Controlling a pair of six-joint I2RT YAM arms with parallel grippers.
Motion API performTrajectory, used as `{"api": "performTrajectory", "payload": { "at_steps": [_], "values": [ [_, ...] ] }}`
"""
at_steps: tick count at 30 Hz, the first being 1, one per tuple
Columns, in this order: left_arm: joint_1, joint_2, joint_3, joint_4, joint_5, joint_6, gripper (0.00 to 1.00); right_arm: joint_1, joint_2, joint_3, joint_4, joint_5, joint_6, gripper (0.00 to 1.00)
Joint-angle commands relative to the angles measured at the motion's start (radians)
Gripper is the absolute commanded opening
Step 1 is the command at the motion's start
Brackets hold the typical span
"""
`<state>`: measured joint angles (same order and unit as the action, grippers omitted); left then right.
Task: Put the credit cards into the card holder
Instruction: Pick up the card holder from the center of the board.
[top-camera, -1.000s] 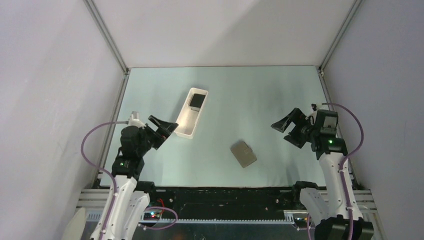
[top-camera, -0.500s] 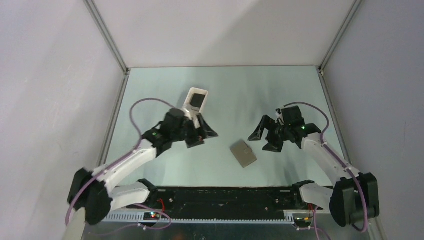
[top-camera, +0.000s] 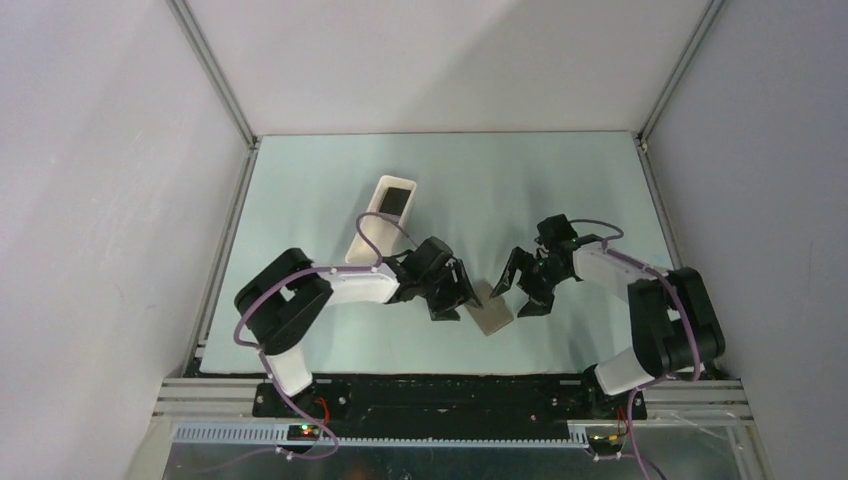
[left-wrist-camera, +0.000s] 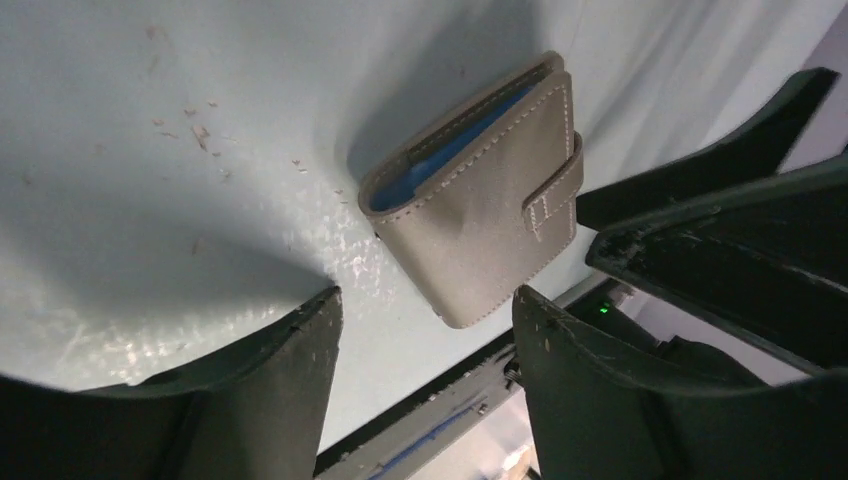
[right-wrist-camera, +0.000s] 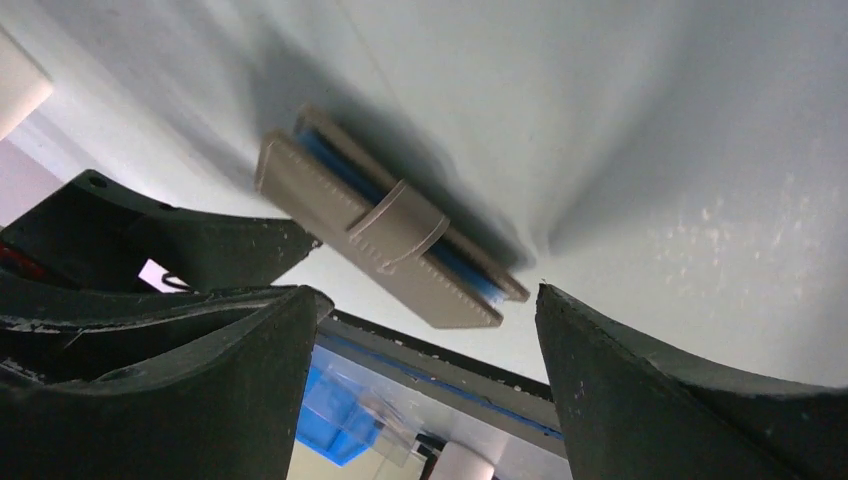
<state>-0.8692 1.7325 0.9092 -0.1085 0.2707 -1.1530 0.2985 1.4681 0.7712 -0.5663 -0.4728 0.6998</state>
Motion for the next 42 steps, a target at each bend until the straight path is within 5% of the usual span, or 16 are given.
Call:
{"api": "performTrajectory", "payload": {
  "at_steps": [1,7,16,24,29,34,42],
  "values": [
    [0.002,0.033,-0.041,0.201,-0.006,-0.151,0.69,0.005,0.067,0.059,0.015,-0.017,-0.002,0.84],
    [0.005,0.119,-0.032,0.237,-0.027,-0.192,0.70,0.004,0.159,0.127,0.019,-0.062,-0.033,0.81],
    [0.021,0.087,-0.039,0.335,-0.032,-0.118,0.65,0.023,0.196,0.126,0.118,-0.223,-0.021,0.48],
    [0.028,-0.109,-0.108,0.362,-0.046,-0.043,0.39,0.023,0.039,0.117,0.147,-0.257,0.003,0.41],
    [0.041,-0.303,-0.150,0.360,-0.066,0.060,0.11,-0.016,-0.135,0.117,0.114,-0.248,-0.007,0.48],
    [0.066,-0.504,-0.177,0.339,-0.066,0.140,0.00,-0.107,-0.364,0.117,0.087,-0.332,-0.070,0.95],
    [0.073,-0.724,-0.139,0.333,0.022,0.217,0.00,-0.062,-0.464,0.099,0.331,-0.575,0.074,0.99]
  ]
}}
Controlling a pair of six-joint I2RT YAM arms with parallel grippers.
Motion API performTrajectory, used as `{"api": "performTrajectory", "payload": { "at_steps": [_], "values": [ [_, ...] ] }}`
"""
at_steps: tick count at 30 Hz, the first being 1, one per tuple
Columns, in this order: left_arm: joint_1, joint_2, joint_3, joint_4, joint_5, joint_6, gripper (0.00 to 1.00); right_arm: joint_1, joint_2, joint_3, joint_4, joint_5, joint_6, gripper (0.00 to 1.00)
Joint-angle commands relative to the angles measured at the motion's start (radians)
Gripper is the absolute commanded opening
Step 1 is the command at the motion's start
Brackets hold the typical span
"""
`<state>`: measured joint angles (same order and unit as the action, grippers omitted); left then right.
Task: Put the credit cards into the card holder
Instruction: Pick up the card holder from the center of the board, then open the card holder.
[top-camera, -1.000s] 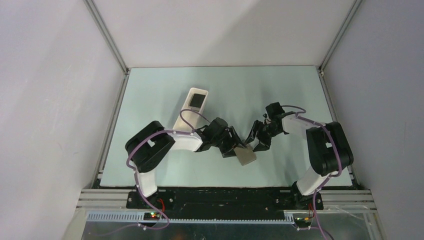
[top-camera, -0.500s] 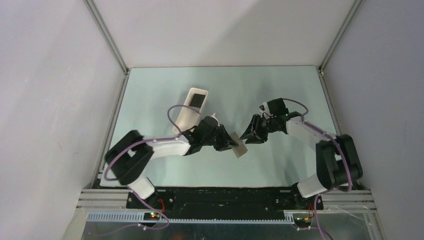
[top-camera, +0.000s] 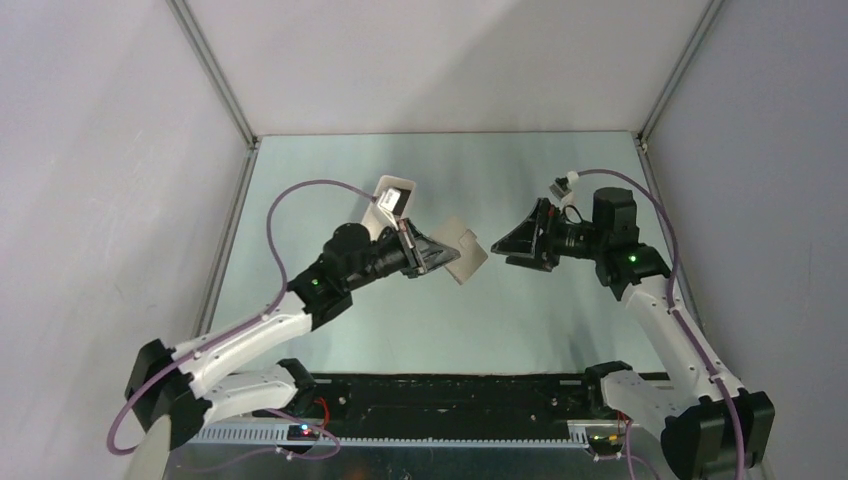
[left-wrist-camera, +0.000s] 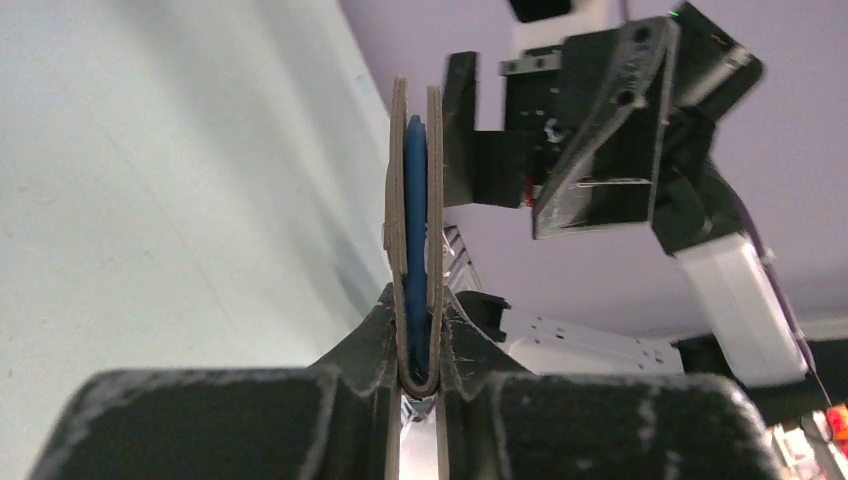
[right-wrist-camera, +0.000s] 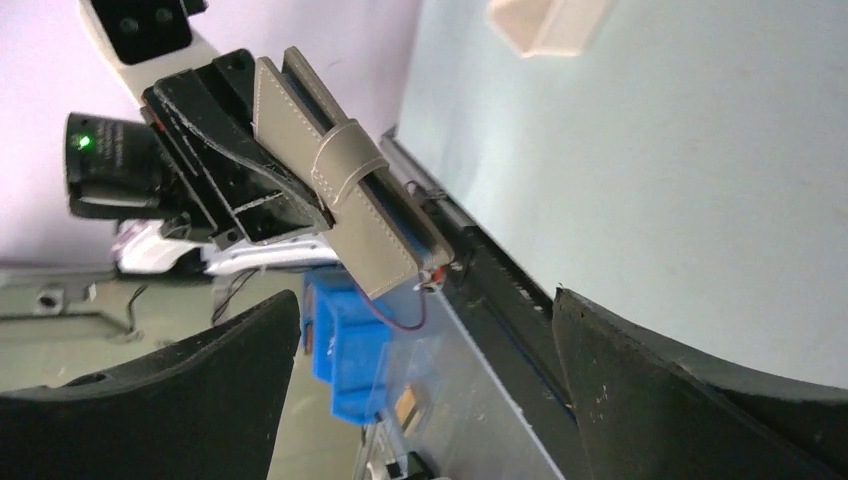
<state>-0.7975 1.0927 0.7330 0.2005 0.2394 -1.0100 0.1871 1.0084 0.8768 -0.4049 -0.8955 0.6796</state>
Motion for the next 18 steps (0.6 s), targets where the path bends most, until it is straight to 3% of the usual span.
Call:
{"api": "performTrajectory", "payload": {
  "at_steps": [1,8,12,13,14,15,16,17,18],
  "values": [
    [0.002,-0.096,0.042,0.025,0.063,0.076,0.00,0.081,-0.001,-0.007,0.196,-0.156,0.111,0.99],
    [0.002,-0.153,0.081,0.024,0.104,0.077,0.00,0.238,0.035,-0.007,0.604,-0.175,0.340,0.94],
    [0.002,-0.158,0.088,0.025,0.115,0.073,0.02,0.296,0.076,-0.007,0.755,-0.176,0.427,0.65],
    [0.003,-0.159,0.088,0.025,0.117,0.071,0.02,0.302,0.089,-0.007,0.765,-0.173,0.441,0.50],
    [0.002,-0.160,0.086,0.025,0.120,0.070,0.03,0.309,0.094,-0.007,0.776,-0.174,0.447,0.43],
    [0.002,-0.164,0.082,0.025,0.120,0.069,0.04,0.310,0.099,-0.007,0.774,-0.173,0.448,0.26],
    [0.002,-0.166,0.080,0.025,0.122,0.070,0.06,0.312,0.097,-0.007,0.760,-0.171,0.443,0.19],
    [0.002,-0.173,0.074,0.024,0.123,0.072,0.14,0.313,0.093,-0.006,0.749,-0.166,0.422,0.07],
    [0.003,-0.177,0.071,0.024,0.117,0.078,0.22,0.311,0.078,-0.002,0.701,-0.162,0.399,0.02]
  ]
}}
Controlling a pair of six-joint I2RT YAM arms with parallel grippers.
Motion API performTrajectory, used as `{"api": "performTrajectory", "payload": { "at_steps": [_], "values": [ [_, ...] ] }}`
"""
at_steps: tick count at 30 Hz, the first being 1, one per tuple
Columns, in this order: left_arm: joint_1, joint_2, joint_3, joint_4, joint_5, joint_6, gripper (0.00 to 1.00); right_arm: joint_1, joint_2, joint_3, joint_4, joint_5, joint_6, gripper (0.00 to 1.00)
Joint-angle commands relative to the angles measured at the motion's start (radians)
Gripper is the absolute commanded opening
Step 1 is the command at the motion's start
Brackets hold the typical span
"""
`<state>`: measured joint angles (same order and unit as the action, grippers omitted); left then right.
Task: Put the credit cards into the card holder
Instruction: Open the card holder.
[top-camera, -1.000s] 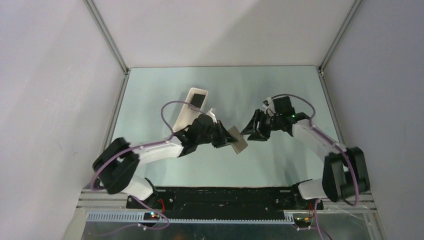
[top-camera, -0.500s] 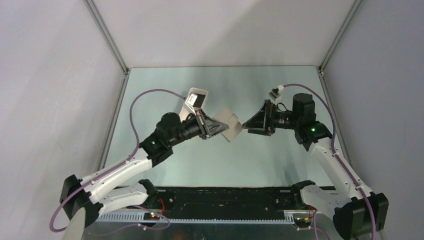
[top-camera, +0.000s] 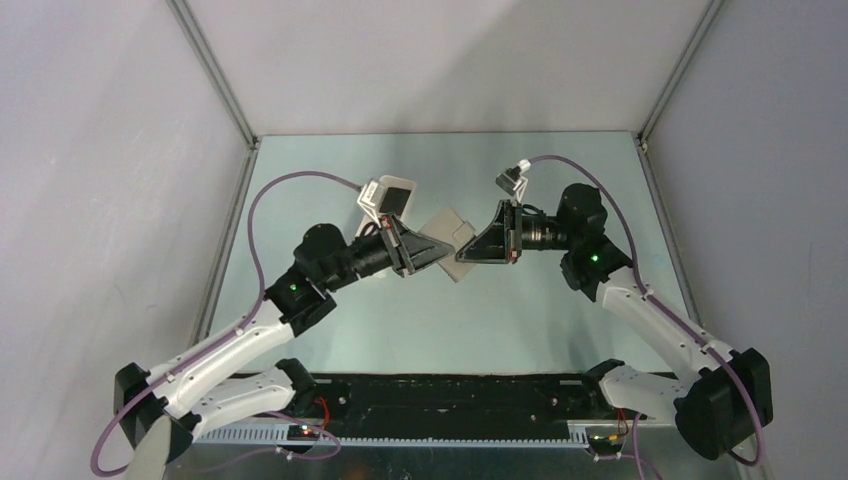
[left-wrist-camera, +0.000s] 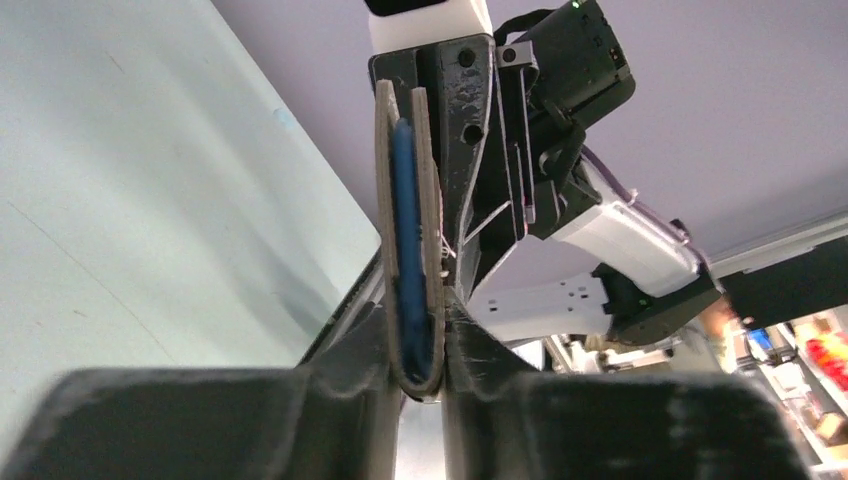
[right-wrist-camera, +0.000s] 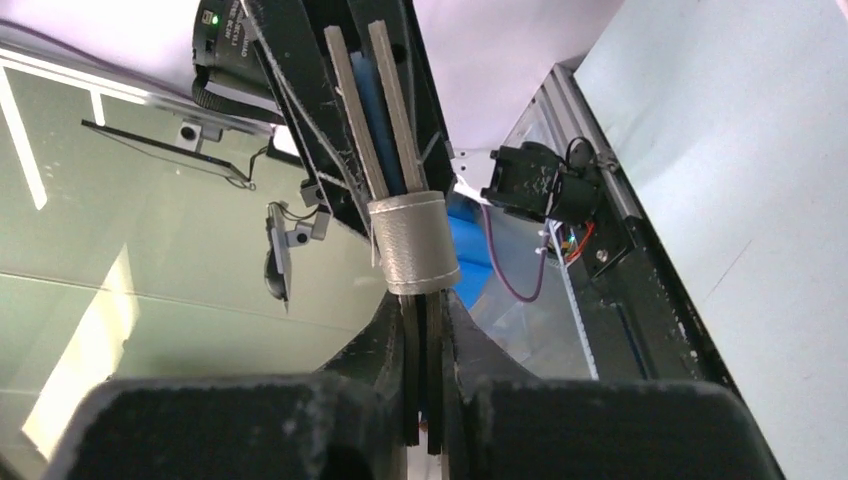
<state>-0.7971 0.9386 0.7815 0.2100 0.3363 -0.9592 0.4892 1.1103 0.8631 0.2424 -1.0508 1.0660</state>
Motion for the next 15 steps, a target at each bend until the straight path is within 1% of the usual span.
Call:
{"api": "performTrajectory", "payload": {
  "at_steps": [1,2,3,4,5,6,7,8,9,10,11,12,13,14,15],
  "values": [
    [0.004,-0.034,0.013,0.011,0.013,0.030,0.41,0.008,-0.032,0.031,0.008,0.010,-0.054,0.00],
    [0.007,-0.042,0.006,0.005,-0.008,0.032,0.51,0.006,-0.054,0.076,-0.123,0.028,-0.111,0.00],
    [0.016,-0.061,-0.004,-0.018,-0.021,0.034,0.67,0.007,-0.066,0.109,-0.336,0.101,-0.258,0.00],
    [0.020,-0.072,-0.007,-0.044,-0.070,0.040,0.72,0.018,-0.094,0.181,-0.449,0.155,-0.337,0.00],
    [0.029,-0.095,-0.003,-0.123,-0.104,0.044,0.83,0.030,-0.106,0.219,-0.626,0.306,-0.490,0.00],
    [0.038,-0.111,0.006,-0.226,-0.177,0.055,0.87,0.067,-0.136,0.272,-0.689,0.393,-0.557,0.00],
    [0.041,-0.115,0.031,-0.289,-0.211,0.059,0.94,0.118,-0.151,0.288,-0.774,0.565,-0.680,0.00],
    [0.055,-0.116,0.044,-0.369,-0.245,0.071,0.97,0.145,-0.179,0.307,-0.800,0.645,-0.731,0.00],
    [0.063,-0.116,0.062,-0.395,-0.246,0.069,0.97,0.199,-0.192,0.310,-0.834,0.792,-0.834,0.00],
    [0.084,-0.113,0.070,-0.426,-0.228,0.062,0.98,0.226,-0.211,0.313,-0.846,0.860,-0.886,0.00],
    [0.094,-0.112,0.079,-0.431,-0.195,0.044,0.98,0.287,-0.216,0.313,-0.863,1.004,-0.973,0.00],
    [0.113,-0.108,0.084,-0.435,-0.177,0.034,0.98,0.317,-0.223,0.312,-0.867,1.073,-1.060,0.00],
    [0.122,-0.105,0.092,-0.437,-0.139,0.008,0.97,0.378,-0.224,0.309,-0.861,1.207,-1.105,0.00],
    [0.142,-0.099,0.096,-0.438,-0.119,-0.003,0.98,0.411,-0.226,0.300,-0.852,1.336,-1.194,0.00],
    [0.151,-0.096,0.106,-0.438,-0.076,-0.022,0.97,0.481,-0.228,0.293,-0.818,1.404,-1.246,0.00]
  ]
}}
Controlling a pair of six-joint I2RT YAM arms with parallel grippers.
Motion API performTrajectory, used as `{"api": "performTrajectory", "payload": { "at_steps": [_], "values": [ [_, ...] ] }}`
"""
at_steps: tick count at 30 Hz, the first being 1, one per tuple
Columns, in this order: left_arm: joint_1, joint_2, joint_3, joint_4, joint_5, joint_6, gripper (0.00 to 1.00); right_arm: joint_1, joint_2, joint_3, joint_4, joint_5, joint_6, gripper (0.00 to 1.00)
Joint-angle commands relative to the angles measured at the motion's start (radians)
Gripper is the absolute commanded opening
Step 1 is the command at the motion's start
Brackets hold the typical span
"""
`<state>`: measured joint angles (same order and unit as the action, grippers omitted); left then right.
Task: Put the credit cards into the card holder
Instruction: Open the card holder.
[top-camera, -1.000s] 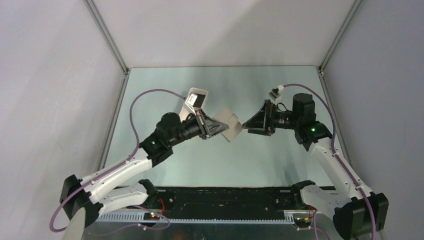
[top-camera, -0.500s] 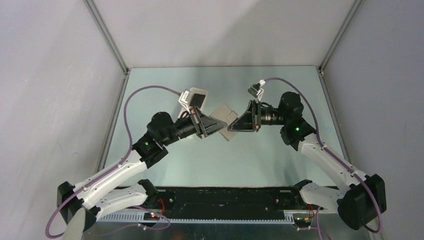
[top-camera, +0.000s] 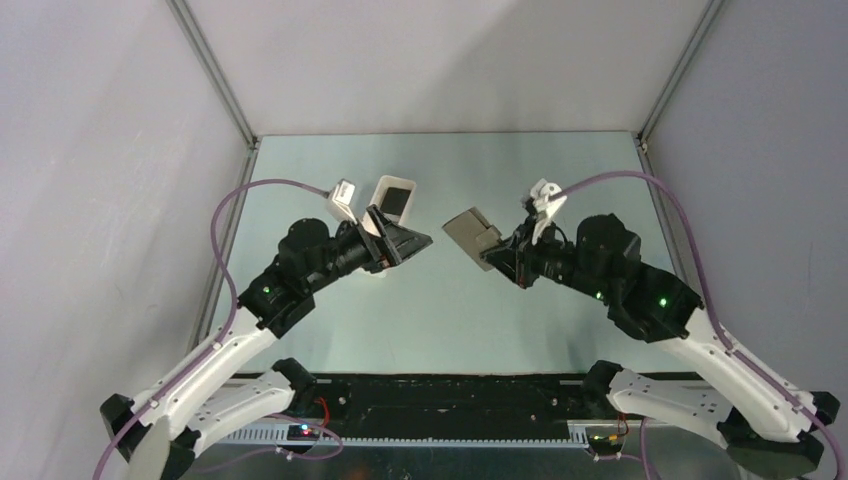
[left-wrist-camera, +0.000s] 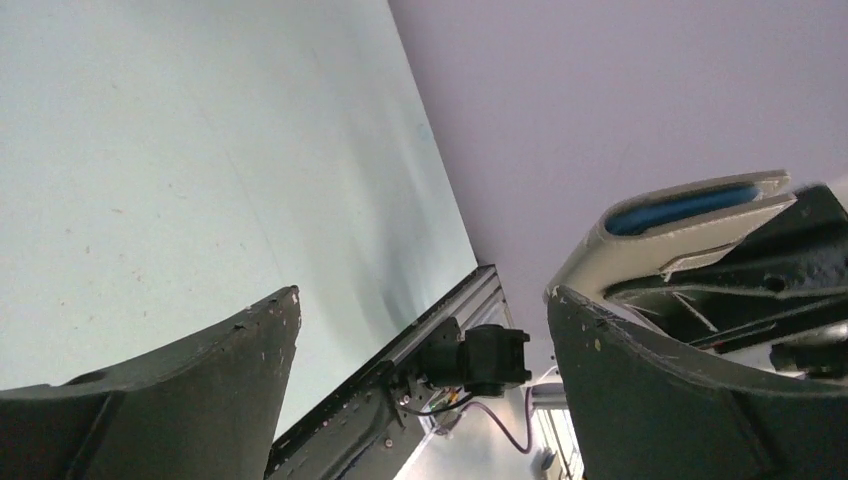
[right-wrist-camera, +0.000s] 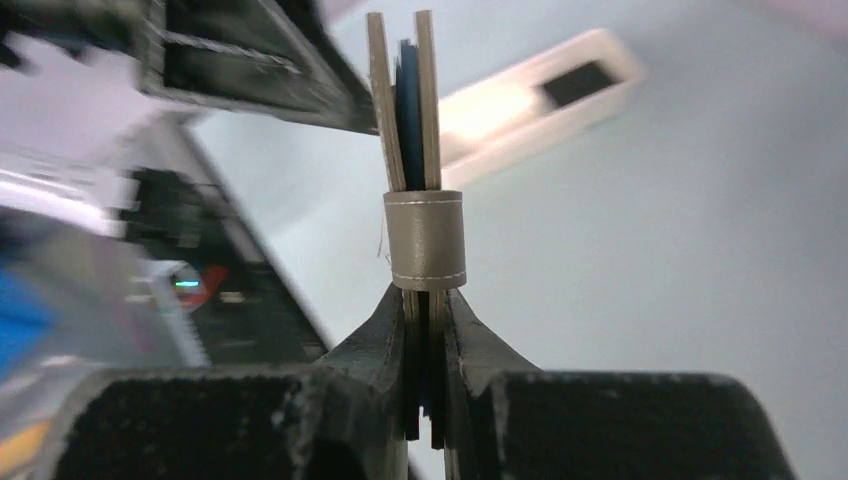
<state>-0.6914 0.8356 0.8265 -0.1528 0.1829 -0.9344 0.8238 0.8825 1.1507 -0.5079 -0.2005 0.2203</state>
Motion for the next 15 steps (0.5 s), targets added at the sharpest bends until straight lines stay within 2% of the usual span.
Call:
{"api": "performTrajectory", "payload": {
  "at_steps": [1,2,3,9,15],
  "values": [
    [0.064,0.011,0.066,-0.078,0.095,-0.059,0.97,0.182,-0.001,-0.018,-0.038,0.697,-0.513,0.00],
    [0.073,0.014,0.073,-0.078,0.125,-0.084,0.97,0.246,-0.008,-0.032,0.031,0.761,-0.573,0.00],
    [0.087,0.016,0.078,-0.079,0.138,-0.093,0.97,0.274,-0.012,-0.070,0.078,0.856,-0.699,0.00],
    [0.107,0.036,0.140,-0.079,0.222,-0.136,0.97,0.456,-0.047,-0.239,0.578,1.063,-1.253,0.00],
    [0.110,0.073,0.189,-0.079,0.293,-0.166,0.97,0.602,-0.047,-0.415,1.229,1.108,-1.839,0.00]
  ]
}}
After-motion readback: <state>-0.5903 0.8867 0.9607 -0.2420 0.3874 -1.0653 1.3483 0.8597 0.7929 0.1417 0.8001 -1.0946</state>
